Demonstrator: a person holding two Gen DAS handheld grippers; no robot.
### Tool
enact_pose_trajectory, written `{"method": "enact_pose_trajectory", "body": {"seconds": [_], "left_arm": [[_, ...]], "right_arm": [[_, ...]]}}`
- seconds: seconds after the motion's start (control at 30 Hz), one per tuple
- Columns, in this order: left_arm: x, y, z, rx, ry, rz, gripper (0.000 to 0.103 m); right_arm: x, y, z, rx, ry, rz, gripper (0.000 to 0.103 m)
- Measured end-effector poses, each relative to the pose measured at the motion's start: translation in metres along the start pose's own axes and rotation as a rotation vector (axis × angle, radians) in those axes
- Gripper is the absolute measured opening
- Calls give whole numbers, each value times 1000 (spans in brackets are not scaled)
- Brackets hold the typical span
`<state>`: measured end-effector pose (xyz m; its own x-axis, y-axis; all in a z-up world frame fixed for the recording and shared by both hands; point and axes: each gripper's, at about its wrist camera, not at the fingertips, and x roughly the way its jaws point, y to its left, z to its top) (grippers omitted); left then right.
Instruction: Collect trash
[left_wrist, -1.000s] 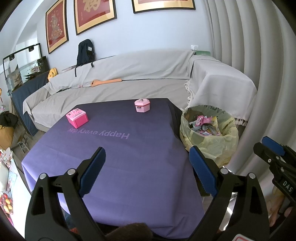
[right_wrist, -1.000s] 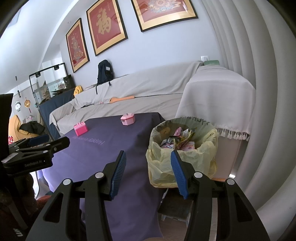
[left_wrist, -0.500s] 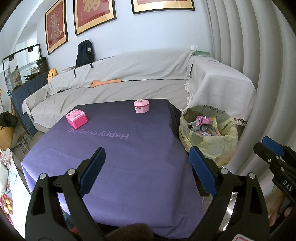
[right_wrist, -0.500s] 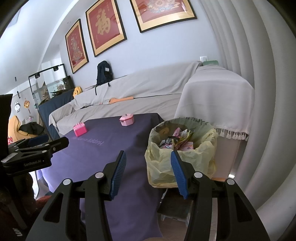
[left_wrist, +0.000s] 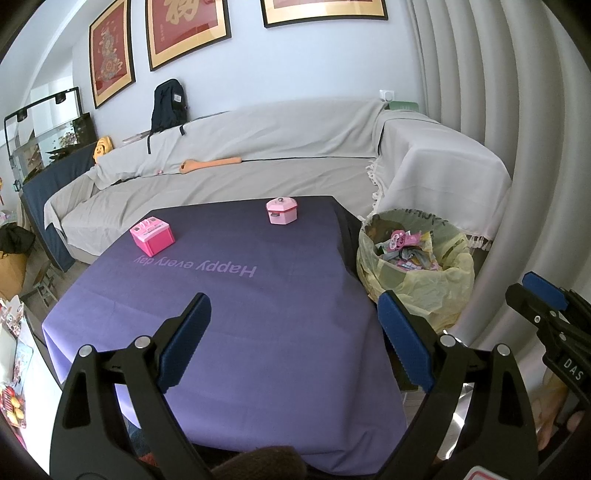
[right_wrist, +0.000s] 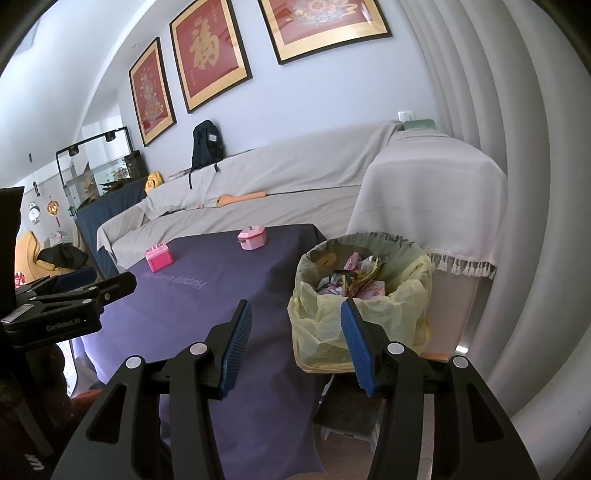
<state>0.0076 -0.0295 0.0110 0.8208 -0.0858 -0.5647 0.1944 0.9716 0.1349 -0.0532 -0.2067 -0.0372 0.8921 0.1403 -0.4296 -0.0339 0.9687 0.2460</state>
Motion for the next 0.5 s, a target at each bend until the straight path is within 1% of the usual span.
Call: {"method": "enact_pose_trajectory", "body": {"seconds": [0.5], "left_arm": [[1,0,0,1,1,-2,87]], "right_arm": [[1,0,-2,1,0,1,48]]}}
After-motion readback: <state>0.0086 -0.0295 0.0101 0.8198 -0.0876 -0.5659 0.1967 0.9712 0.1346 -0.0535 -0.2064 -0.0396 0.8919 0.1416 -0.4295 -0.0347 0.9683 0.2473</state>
